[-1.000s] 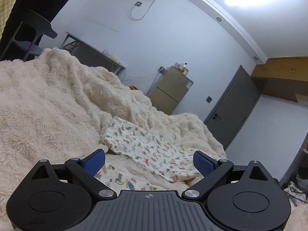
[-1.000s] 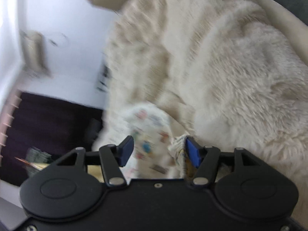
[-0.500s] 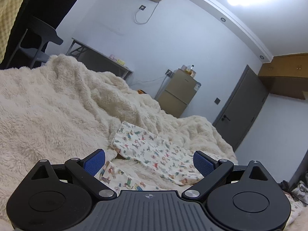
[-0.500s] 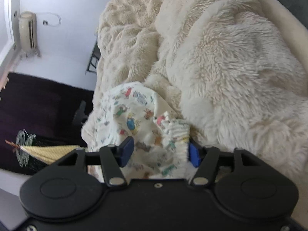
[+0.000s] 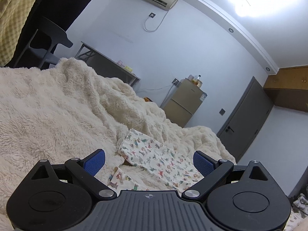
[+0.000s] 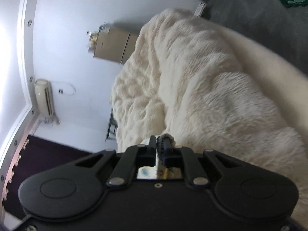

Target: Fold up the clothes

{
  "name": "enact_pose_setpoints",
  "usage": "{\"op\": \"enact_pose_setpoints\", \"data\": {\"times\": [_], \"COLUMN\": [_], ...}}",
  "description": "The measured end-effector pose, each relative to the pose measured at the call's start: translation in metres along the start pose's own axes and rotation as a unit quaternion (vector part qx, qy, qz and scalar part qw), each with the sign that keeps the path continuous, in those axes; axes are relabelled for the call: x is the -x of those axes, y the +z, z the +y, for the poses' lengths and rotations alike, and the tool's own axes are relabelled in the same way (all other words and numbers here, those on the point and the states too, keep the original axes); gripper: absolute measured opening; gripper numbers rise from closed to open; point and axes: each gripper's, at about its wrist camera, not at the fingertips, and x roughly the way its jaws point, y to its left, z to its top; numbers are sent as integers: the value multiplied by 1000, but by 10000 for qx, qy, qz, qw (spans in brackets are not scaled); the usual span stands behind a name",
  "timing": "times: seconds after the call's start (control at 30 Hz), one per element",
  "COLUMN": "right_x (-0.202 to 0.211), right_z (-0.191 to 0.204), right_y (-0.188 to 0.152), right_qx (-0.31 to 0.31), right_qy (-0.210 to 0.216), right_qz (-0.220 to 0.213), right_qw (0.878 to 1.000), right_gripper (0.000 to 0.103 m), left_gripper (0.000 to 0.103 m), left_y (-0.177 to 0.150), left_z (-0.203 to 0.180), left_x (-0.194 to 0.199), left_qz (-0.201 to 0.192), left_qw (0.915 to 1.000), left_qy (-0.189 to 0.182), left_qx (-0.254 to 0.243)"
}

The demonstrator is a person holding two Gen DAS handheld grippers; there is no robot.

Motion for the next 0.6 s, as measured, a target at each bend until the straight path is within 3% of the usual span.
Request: {"op": "enact_pose_setpoints", "data": {"times": [0.03, 0.1, 0.17, 0.2, 0.3, 0.33, 0.43, 0.5, 0.53, 0.6], "right_x": [-2, -4, 9, 15, 32, 37, 48, 50, 49, 43], "right_z": [1, 4, 7, 8, 15, 25, 52, 77, 87, 99], "right_y": [-1, -4, -6, -7, -16, -22, -39, -59, -67, -80], "right_qx": [28, 136, 110, 78, -68, 138, 710, 1388, 1679, 2241], "right_qy": [-131, -610, -669, -657, -105, -94, -83, -91, -119, -482], "right_qz": [31, -90, -409, -541, -383, -302, -46, 302, 416, 517], "right_qw": [9999, 9980, 9969, 9963, 9992, 9994, 9974, 9898, 9849, 9720], "right_gripper": [8, 24, 36, 36, 37, 40, 54, 62, 68, 72], "left_gripper": [97, 97, 97, 97, 97, 97, 97, 97, 97, 97], "left_y": [0, 1, 1, 1, 1, 1, -6, -14, -17, -23], "left_z": [-1, -3, -6, -11, -21, -26, -45, -52, -51, -45], "left_x": [0, 0, -2, -4, -9, -9, -4, -2, -2, -4], "left_qz": [33, 125, 271, 437, 925, 1132, 1728, 2098, 2279, 2621], "left_qw": [10000, 9996, 9983, 9956, 9834, 9756, 9380, 9125, 9059, 9034], "left_qy": [54, 195, 396, 611, 1091, 1249, 1668, 1803, 1783, 1613], "left_qx": [-37, -141, -317, -563, -1115, -1406, -2501, -3013, -3093, -2987]}}
